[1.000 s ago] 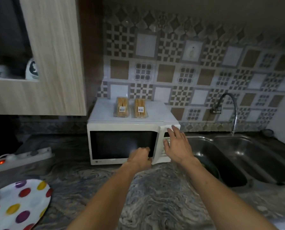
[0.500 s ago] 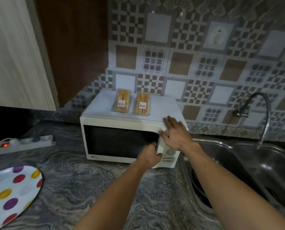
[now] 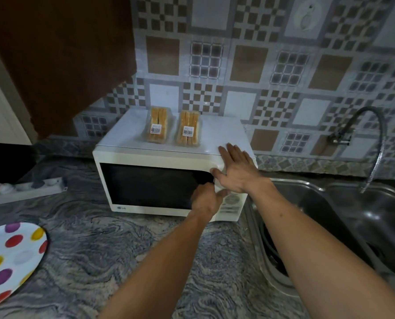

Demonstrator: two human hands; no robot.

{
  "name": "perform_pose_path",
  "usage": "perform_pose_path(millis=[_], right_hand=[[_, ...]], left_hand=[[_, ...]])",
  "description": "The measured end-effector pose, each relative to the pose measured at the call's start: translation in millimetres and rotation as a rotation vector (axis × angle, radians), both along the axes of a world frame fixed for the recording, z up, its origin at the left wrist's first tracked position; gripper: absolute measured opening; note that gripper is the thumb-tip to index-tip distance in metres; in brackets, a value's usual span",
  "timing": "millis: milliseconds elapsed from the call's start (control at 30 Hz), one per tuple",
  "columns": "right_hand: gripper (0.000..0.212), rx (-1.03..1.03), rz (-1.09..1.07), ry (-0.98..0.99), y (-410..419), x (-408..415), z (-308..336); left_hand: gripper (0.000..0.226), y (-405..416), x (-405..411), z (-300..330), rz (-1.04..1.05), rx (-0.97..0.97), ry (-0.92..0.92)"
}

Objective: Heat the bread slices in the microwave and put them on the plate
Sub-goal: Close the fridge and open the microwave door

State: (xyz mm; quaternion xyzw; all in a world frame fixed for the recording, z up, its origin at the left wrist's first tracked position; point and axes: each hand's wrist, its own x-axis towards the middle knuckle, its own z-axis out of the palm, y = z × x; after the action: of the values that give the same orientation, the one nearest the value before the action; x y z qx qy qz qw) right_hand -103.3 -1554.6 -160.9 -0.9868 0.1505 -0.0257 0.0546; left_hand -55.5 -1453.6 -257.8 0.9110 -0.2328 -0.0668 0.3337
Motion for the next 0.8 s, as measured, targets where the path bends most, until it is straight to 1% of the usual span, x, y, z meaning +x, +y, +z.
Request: perform_pose_path(millis=[67,133,367,567,800], right_hand=[[0.082,-0.003,-0.002,0.008,1,0,1],[0.082,-0.015,-0.007,0.024,3,0,3],[0.082,-0.075,-0.059,0.152,16,6,15],[0.082,-0.086,-0.101,0.265,27,9,28],[0.085,-0.03,-0.08,0.271,28,6,29]], left_hand=[[0.063,0,0,-1,-0.002,0.024,-0.034],[0.062,1,1,0,-0.004,0.024,-0.028],[0.067,1,-4,5,0.042,-0.006,-0.024],[0.054,0,-8,5,0.074,-0.05,-0.042],[0.05,0,-16,-1,0.121,-0.072,-0.096]])
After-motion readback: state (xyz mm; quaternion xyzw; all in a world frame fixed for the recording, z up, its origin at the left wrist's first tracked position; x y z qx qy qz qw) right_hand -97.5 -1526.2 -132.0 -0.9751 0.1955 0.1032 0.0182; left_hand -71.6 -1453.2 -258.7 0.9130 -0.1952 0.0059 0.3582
